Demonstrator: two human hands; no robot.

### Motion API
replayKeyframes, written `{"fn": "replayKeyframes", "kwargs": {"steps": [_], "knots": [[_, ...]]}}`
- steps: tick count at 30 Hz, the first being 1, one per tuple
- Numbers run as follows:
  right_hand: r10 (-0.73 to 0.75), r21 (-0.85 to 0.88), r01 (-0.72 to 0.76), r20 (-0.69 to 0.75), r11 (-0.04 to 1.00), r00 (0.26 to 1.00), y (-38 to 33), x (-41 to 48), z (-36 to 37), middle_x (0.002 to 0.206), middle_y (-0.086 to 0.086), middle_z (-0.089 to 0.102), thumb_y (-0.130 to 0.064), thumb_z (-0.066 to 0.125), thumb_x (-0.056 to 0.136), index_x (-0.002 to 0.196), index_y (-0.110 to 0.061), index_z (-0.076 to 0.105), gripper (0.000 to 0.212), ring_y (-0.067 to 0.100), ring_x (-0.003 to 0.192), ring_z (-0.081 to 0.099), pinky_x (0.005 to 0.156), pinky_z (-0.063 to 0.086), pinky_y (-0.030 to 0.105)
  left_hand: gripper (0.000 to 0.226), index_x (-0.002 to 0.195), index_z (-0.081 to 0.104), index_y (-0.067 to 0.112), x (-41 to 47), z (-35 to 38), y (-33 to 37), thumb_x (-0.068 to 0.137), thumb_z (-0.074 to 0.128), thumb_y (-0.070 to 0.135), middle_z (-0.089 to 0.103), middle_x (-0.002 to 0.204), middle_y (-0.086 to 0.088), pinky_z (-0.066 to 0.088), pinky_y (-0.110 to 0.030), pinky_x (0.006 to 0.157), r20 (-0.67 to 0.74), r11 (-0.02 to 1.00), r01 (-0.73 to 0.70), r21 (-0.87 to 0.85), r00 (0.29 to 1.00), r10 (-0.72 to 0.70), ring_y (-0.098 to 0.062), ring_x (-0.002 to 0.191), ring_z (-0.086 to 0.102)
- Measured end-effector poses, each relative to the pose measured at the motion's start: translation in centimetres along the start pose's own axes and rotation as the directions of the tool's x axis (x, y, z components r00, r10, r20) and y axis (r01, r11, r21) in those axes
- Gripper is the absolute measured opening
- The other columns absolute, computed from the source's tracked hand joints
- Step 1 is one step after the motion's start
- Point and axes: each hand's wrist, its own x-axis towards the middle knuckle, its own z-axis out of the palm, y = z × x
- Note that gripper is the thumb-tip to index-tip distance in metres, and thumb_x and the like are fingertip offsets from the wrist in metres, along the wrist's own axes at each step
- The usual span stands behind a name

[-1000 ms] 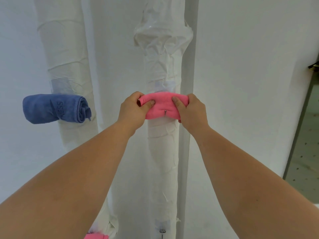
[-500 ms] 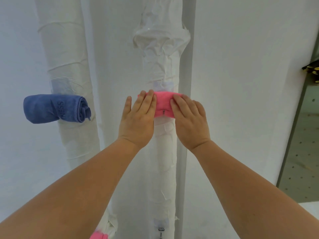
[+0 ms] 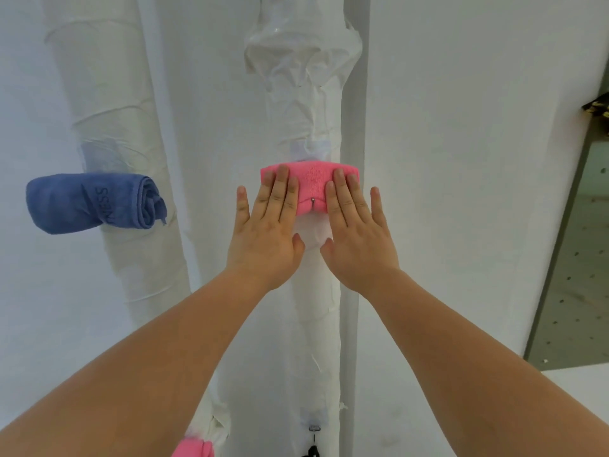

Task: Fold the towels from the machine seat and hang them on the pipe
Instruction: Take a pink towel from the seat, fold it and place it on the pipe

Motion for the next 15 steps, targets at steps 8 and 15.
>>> {"fn": "replayKeyframes", "kwargs": {"steps": [8, 15], "knots": [[0.183, -0.088, -0.177, 0.075, 0.980, 0.980, -4.4, -3.0, -1.7, 0.169, 0.013, -0.005, -0.035, 0.051, 0.093, 0.161, -0.006, 0.002, 0.088, 0.028, 0.157, -0.007, 0.125, 0.001, 0.057, 0.089, 0.158, -0.017, 0.014, -3.1, -0.6, -2.0, 0.097, 0.041, 0.041, -0.022, 0.167, -0.005, -0.008, -0.059, 0.123, 0.020, 0.998, -0.057, -0.001, 0.998, 0.057, -0.024, 0.154, -0.020], [0.374, -0.226, -0.334, 0.164, 0.915, 0.913, -12.8, -5.0, -3.8, 0.170, 0.012, -0.006, -0.041, 0.045, 0.097, 0.161, -0.014, 0.004, 0.081, 0.031, 0.156, -0.011, 0.125, 0.001, 0.058, 0.080, 0.159, -0.014, 0.021, -8.5, -2.2, -8.3, 0.101, 0.035, 0.046, -0.019, 0.168, -0.006, -0.002, -0.055, 0.125, 0.141, 0.974, -0.115, -0.197, 0.979, 0.144, -0.029, 0.156, -0.012]]}}
